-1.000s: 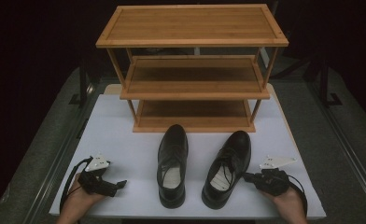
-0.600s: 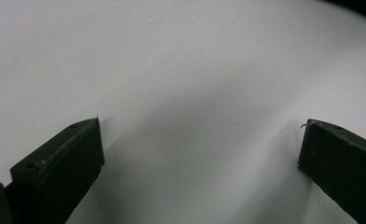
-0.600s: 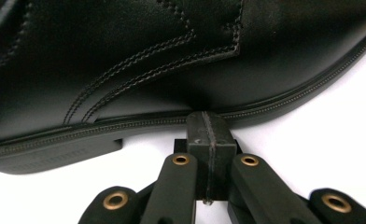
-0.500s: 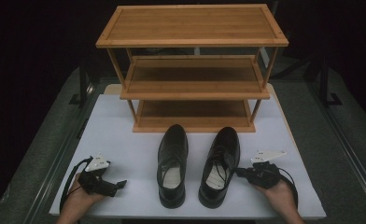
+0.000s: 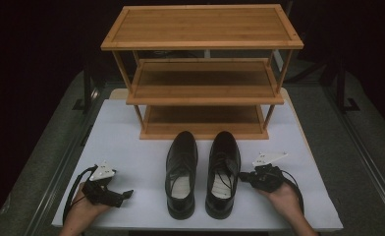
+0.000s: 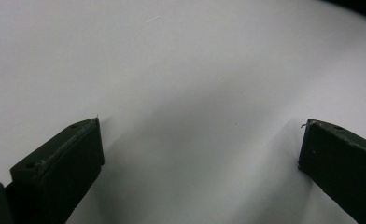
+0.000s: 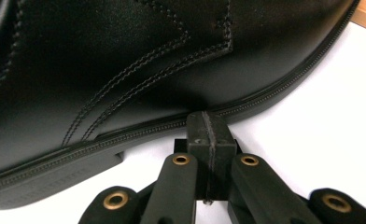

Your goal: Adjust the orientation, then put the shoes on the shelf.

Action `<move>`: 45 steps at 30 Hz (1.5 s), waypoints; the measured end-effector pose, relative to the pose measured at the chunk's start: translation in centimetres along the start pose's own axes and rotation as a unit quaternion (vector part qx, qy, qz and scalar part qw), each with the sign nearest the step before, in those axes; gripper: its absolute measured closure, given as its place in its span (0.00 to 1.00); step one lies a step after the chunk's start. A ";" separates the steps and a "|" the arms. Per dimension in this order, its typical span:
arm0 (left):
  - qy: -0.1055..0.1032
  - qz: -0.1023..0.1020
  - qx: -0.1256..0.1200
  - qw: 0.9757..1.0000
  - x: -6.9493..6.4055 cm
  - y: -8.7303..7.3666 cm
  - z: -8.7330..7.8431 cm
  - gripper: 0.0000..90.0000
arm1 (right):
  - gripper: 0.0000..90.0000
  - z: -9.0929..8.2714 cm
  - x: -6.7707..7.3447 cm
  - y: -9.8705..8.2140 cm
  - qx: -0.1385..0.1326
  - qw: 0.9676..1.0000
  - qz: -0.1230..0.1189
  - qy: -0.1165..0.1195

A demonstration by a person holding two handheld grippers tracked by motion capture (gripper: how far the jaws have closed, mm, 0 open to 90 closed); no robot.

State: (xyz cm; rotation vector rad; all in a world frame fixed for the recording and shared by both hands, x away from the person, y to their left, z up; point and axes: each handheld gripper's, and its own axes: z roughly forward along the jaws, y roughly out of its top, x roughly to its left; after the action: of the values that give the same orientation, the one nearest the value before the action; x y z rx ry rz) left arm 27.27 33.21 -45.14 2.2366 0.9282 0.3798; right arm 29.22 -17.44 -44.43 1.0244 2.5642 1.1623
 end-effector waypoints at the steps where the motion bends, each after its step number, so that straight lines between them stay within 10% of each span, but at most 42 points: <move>1: 0.000 0.000 0.000 1.000 0.0 0.0 0.0 0.00 | 1.00 0.1 0.0 0.1 0.000 1.000 -0.002 0.000; 29: 0.001 0.000 0.000 1.000 0.0 0.0 0.0 0.00 | 0.99 2.0 1.2 1.8 0.006 0.999 -0.027 0.024; 45: -0.015 -0.025 -0.017 0.999 -0.1 0.3 -0.3 0.00 | 0.64 -1.1 -0.3 1.6 -0.042 0.999 0.022 -0.013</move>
State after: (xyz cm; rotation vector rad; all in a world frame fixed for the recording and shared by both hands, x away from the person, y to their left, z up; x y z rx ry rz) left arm 27.26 33.14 -44.71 2.1781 0.9525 0.3373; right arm 29.85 -17.61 -42.59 1.0737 2.4628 1.2463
